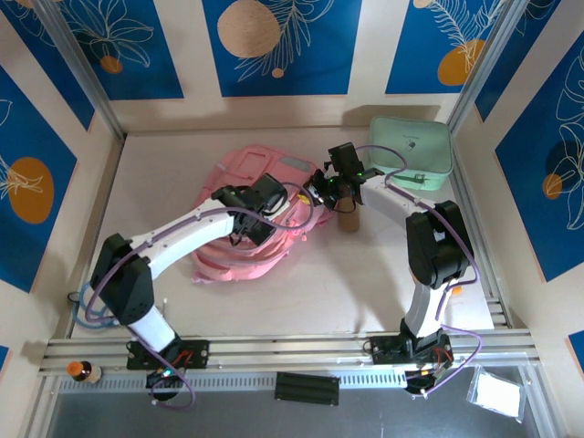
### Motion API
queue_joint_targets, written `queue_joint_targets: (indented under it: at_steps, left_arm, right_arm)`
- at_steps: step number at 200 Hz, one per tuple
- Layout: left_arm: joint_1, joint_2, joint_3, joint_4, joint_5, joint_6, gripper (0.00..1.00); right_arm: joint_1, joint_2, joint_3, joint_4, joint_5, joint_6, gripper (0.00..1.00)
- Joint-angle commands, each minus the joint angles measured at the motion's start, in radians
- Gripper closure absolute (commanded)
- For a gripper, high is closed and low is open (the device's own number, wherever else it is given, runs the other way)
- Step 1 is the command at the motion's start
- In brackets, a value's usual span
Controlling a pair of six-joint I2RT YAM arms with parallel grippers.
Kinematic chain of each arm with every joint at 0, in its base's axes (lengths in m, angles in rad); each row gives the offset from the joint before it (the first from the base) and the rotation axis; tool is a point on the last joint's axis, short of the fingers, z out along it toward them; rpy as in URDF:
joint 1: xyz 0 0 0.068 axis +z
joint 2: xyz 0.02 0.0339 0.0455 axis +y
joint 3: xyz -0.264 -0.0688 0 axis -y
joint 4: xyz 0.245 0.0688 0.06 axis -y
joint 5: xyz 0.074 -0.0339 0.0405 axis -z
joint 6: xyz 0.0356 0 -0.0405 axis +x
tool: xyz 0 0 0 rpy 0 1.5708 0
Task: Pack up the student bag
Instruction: Unzip the student bag at the center of the table.
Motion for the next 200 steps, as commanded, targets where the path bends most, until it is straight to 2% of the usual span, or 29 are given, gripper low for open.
queue_joint_targets:
  at_steps: [1,16,34,52,70,101,128,152,200]
  left_arm:
    - [0.020,0.043,0.048,-0.072,-0.043,-0.001,0.70]
    - [0.025,0.047,0.062,-0.075,-0.043,0.001,0.84]
    - [0.033,0.032,0.073,-0.066,-0.020,0.008,1.00]
    - [0.046,-0.006,0.072,-0.038,0.013,0.018,1.00]
    - [0.066,-0.046,0.070,-0.010,0.072,0.026,1.00]
    - [0.101,-0.102,0.060,0.033,0.148,0.033,1.00]
    - [0.121,-0.118,0.057,0.047,0.175,0.034,1.00]
    - [0.123,-0.117,0.054,0.045,0.182,0.034,1.00]
    - [0.125,-0.121,0.051,0.043,0.182,0.033,1.00]
  right_arm:
    - [0.009,-0.042,0.032,-0.029,-0.091,-0.030,0.97]
    - [0.000,-0.051,0.024,-0.038,-0.075,-0.062,0.89]
    - [-0.011,-0.074,0.002,-0.041,-0.032,-0.136,0.73]
    - [-0.016,-0.110,-0.047,-0.023,0.016,-0.253,0.58]
    - [-0.012,-0.170,-0.127,0.020,0.053,-0.367,0.50]
    - [0.040,-0.279,-0.261,0.133,0.036,-0.574,0.48]
    - [0.131,-0.271,-0.282,0.121,0.079,-0.735,0.51]
    - [0.184,-0.234,-0.276,0.133,0.100,-0.787,0.57]
    - [0.212,-0.185,-0.246,0.172,0.138,-0.820,0.58]
